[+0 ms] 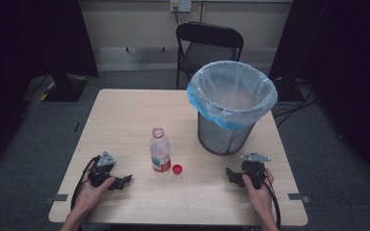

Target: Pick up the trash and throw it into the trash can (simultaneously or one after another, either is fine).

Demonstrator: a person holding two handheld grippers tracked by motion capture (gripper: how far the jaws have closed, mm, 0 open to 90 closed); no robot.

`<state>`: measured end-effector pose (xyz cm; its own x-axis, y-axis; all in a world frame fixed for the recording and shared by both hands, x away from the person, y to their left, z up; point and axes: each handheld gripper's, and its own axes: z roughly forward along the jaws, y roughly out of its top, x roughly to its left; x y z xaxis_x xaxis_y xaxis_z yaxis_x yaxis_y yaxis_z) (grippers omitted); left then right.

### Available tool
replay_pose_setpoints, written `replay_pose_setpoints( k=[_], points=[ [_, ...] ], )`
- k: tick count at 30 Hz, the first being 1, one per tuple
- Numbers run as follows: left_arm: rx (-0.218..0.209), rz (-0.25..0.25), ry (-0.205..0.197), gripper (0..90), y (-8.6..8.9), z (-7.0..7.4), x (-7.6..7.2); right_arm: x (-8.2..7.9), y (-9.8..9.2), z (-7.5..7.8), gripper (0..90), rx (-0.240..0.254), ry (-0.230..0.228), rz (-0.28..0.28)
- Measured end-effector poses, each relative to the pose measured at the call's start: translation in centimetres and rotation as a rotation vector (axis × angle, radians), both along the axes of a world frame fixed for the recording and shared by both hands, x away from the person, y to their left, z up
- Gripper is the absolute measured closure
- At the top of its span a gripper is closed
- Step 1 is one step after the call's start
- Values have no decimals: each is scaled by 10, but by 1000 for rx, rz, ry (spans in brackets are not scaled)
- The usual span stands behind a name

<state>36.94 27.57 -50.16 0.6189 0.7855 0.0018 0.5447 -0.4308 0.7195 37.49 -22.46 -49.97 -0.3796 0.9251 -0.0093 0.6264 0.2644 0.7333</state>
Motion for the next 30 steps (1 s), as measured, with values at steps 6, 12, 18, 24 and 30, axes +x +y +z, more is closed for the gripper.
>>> replay_pose_setpoints(
  k=[6, 12, 18, 24, 30],
  points=[
    [4, -1, 1, 32, 0, 0, 0, 0, 0, 0, 121, 0, 0, 0],
    [3, 1, 0, 34, 0, 0, 0, 0, 0, 0, 122, 0, -1, -3],
    [4, 2, 0, 33, 0, 0, 0, -2, 1, 3, 147, 25, 13, 37],
    [7, 0, 1, 33, 0, 0, 0, -8, 8, 15, 143, 62, -25, 90],
    [7, 0, 0, 33, 0, 0, 0, -13, 24, 26, 143, 75, -68, 163]
  ],
)
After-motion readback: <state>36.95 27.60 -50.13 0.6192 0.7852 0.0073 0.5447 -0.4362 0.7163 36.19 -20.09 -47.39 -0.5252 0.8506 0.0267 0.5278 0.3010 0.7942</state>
